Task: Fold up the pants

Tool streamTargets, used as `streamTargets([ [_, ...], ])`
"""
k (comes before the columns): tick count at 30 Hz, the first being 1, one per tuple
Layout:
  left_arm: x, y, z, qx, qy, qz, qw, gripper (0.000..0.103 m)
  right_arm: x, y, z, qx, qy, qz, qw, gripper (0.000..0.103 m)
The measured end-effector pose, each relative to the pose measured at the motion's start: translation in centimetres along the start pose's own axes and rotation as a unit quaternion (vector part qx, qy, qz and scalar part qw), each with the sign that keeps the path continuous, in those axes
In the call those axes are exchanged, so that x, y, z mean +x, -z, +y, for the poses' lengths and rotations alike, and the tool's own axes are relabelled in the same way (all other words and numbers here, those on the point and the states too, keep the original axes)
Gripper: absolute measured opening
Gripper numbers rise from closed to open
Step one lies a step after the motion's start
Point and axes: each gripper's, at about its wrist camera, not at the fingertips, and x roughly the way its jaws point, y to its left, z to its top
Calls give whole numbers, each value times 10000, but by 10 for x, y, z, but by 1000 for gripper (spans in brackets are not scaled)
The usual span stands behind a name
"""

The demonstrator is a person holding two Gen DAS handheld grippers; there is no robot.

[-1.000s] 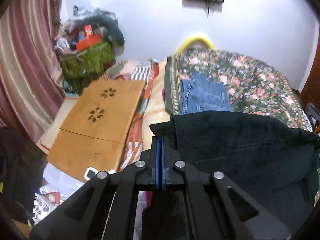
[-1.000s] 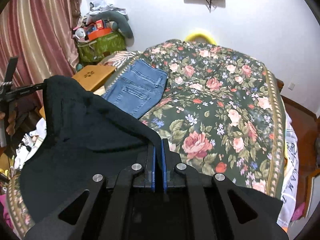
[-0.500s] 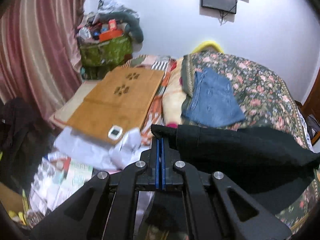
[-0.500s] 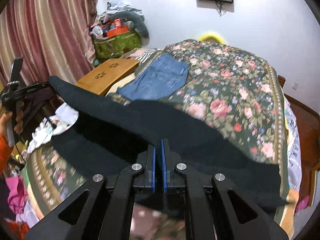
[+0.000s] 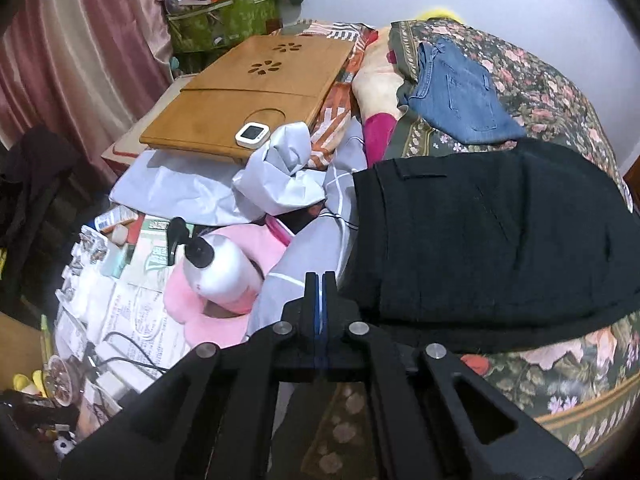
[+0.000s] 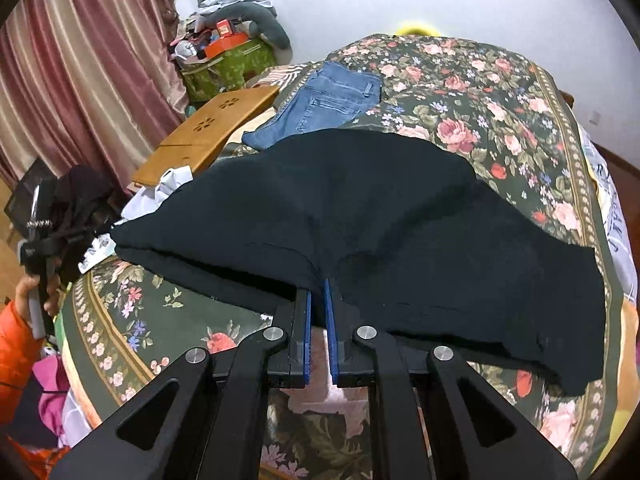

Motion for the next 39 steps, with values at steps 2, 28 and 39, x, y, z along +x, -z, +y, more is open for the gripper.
streamTargets([
  [2,-9,-4,-1,26,18,-118,9999,4,-5,0,-2,50,-22,28,10000,13],
  [28,28,-87,-166,1156,713,211,9905,87,-60,46,-209,2277,1664,-282,9590,74],
  [39,53,-73,-183,1533,401,509,9861,97,-6,45,-247,2168,1664,176,9618,55],
])
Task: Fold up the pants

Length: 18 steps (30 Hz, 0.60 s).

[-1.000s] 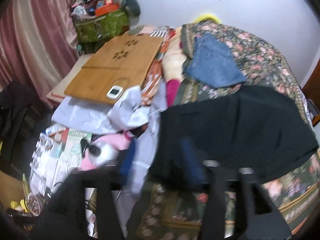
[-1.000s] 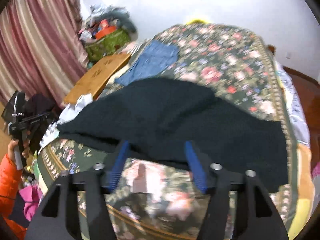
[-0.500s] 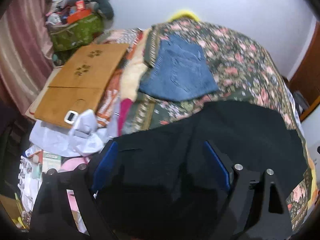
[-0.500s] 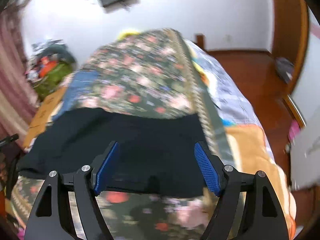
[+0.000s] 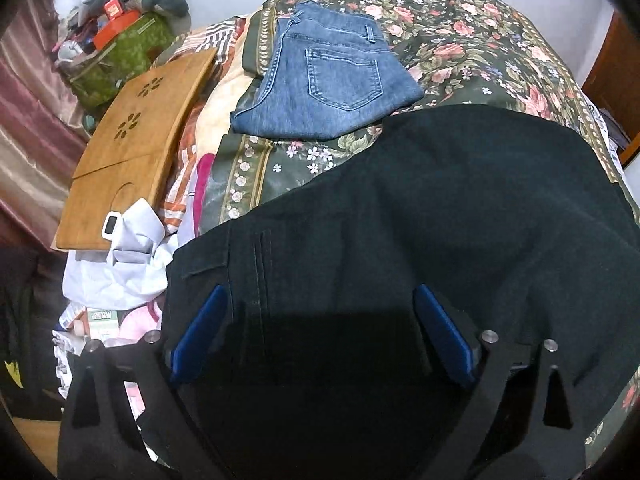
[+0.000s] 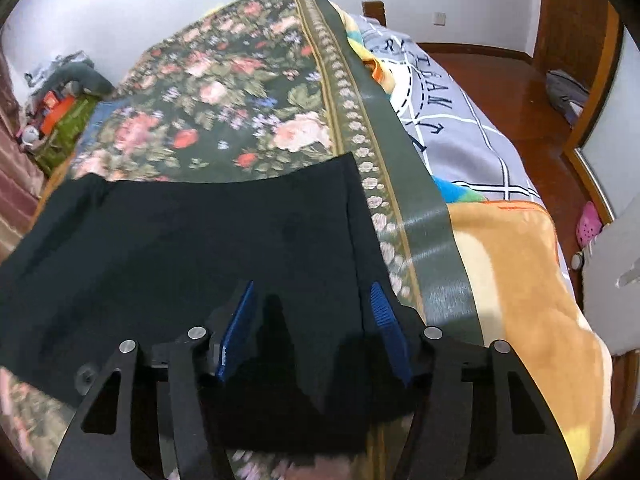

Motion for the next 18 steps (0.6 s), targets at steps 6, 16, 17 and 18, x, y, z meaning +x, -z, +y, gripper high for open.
streamTargets([
  [6,1,0,0,-33,-34,5,10000,99,19,-6,11,-523,590,-47,9969,51],
  [16,-5,-3,-2,77,-154,-7,9999,99,-16,-10,29,-1178,946,-578,9868,10],
  [17,-8,-3,-3,107,-168,-38,9998,99,-25,-14,29,-1196,970,-711,9855,10],
  [18,-11,-3,-3,146,-181,-81,9997,99,-33,-18,28,-1197,973,-820,9846,10],
])
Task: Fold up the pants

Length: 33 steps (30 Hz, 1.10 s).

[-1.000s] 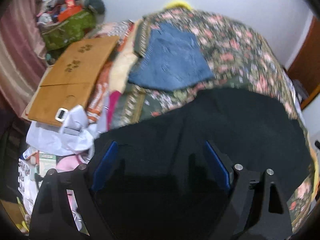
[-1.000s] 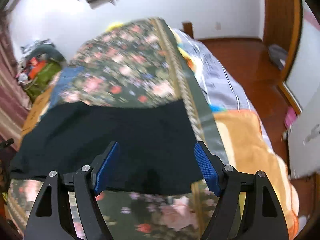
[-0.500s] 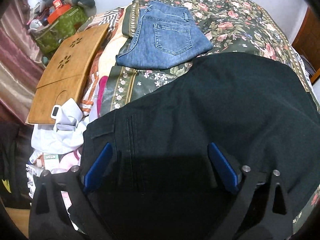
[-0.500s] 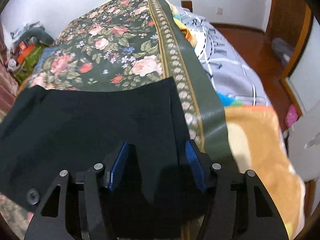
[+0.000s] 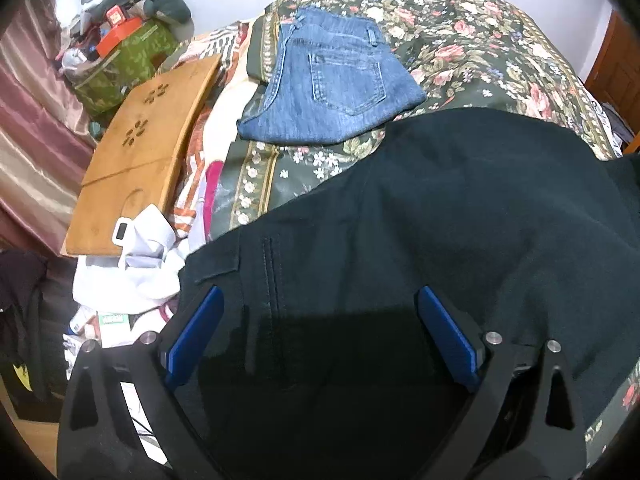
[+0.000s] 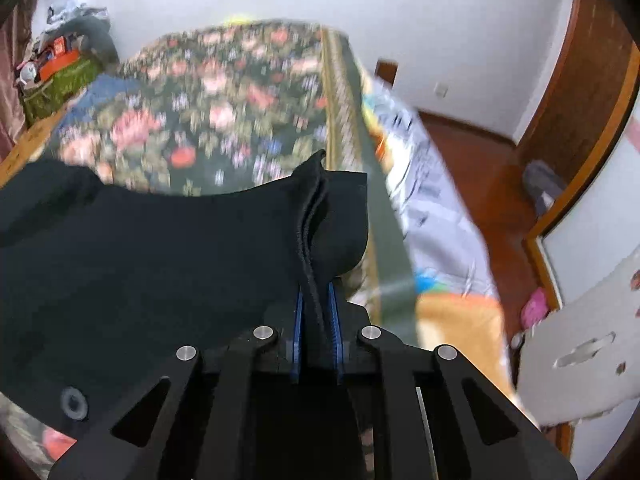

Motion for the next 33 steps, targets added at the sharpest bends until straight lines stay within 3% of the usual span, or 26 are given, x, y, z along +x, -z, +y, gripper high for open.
streamTargets([
  [5,-15,2,-5,146,-35,-192,9997,99,8,-12,-8,-15,132,44,9999,10],
  [10,-24,4,3,115,-81,-307,9994,99,59,2,-8,-36,226,813,9964,14],
  [14,-25,4,26,-33,-289,-401,9988,99,45,-5,-5,-273,620,771,9947,28],
  [16,-22,0,44,-249,-296,-393,9985,99,28,-14,-6,-258,550,612,9963,30],
  [17,-20,-2,54,-381,-277,-380,9982,99,20,-19,-6,-208,490,548,9971,36],
  [20,-9,-13,78,-704,-71,-223,9972,99,-8,-36,3,-46,82,209,9997,51],
  [25,13,-41,86,-627,154,-127,9978,99,-38,-71,63,-339,-845,-99,9958,58],
  [29,49,-54,82,-432,201,206,9987,99,-44,-87,143,-838,-1792,-28,9802,72],
  [33,102,-46,84,-159,-147,796,9966,101,-20,-101,214,-1197,-2495,375,9602,73],
])
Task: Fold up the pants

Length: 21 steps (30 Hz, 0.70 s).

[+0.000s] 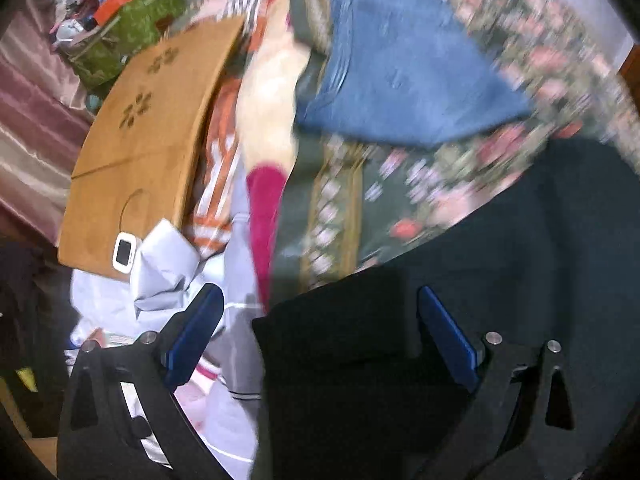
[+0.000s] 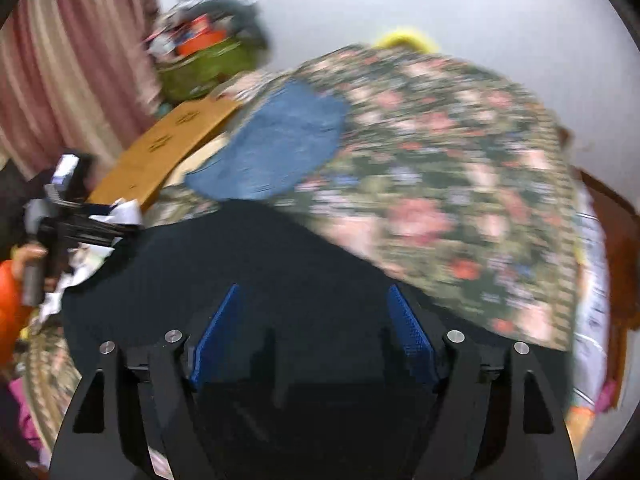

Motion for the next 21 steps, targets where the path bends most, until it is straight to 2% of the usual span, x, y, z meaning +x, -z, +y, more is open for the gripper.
streamTargets([
  [4,13,12,8,104,33,-110,9999,103,40,-11,30,-39,-385,551,9977,73],
  [8,6,21,11,233,-240,-335,9989,103,66,2,48,-161,-406,1030,9937,73],
  [13,2,26,10,319,-366,-456,9978,103,43,28,43,158,-470,860,9951,75],
  [16,-4,27,9,292,-509,-511,9970,103,21,50,53,-165,-293,778,9964,82],
  [18,-11,29,8,191,-558,-477,9971,103,11,59,59,-312,-266,735,9965,83],
  [21,-27,34,5,71,-581,-532,9969,103,-12,74,54,-55,-260,549,9981,83],
])
